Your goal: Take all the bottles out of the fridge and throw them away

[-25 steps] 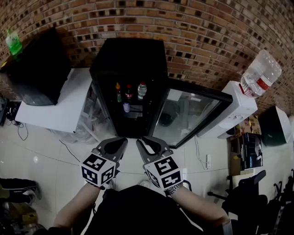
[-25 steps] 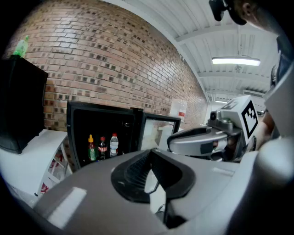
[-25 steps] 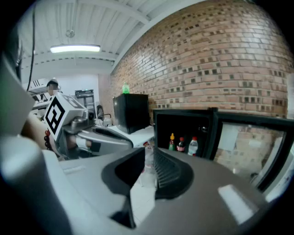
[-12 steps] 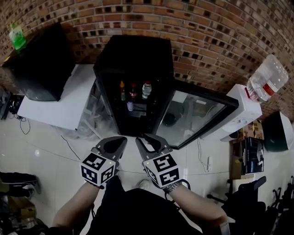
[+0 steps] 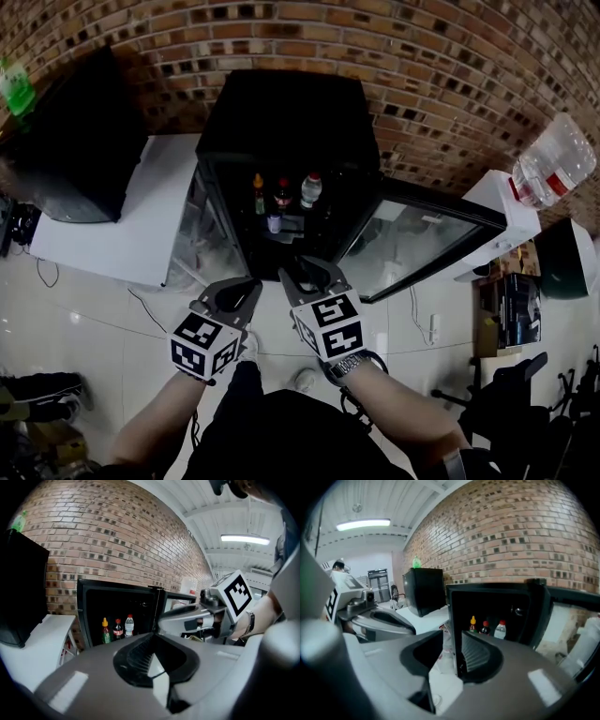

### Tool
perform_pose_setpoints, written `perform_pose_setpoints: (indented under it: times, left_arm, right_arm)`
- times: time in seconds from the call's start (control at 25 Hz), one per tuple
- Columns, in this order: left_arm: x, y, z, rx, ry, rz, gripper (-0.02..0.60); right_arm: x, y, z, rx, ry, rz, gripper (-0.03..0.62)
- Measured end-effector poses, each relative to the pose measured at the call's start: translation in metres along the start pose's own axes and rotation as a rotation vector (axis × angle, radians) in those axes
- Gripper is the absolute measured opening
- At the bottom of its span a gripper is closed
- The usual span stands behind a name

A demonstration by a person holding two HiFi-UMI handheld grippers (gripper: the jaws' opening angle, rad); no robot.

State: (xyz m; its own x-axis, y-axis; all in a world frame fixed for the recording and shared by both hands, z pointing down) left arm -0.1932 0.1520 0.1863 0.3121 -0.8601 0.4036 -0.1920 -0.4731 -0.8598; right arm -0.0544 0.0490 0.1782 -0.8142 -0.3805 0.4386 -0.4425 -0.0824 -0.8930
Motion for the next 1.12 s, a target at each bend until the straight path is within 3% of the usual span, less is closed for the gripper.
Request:
perform_pose_setpoints:
  times: [0.28, 0.72, 1.12]
  left_arm:
    - [0.024, 0.017, -0.062, 0.030, -0.010, -0.035, 0.003]
    - [0.068, 0.019, -0.142, 0.054, 0.040, -0.104, 0.003]
    - [0.089, 0.010, -0.190, 0.019, 0.082, -0.125, 0.003]
  right_arm:
    - [0.089, 0.017, 0.015, 0.025, -0.078, -0.064, 0.137]
    - [0.218, 0.018, 0.056, 0.076, -0.159, -0.124, 0.186]
    - [0.297, -0.001, 0.081, 0.077, -0.209, -0.221, 0.215]
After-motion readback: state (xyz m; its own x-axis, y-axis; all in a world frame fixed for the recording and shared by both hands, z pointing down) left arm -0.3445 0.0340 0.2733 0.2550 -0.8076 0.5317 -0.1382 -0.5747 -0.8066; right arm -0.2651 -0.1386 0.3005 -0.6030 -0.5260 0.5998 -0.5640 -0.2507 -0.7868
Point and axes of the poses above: the fingertips, and each gripper's own axes: x forward along the fingers, z to its right, y out of its top, the point moved 10 cm from there along -x, backward along the fingers, and after that the axes turned 10 degrees about -x, right-handed, at the moved point
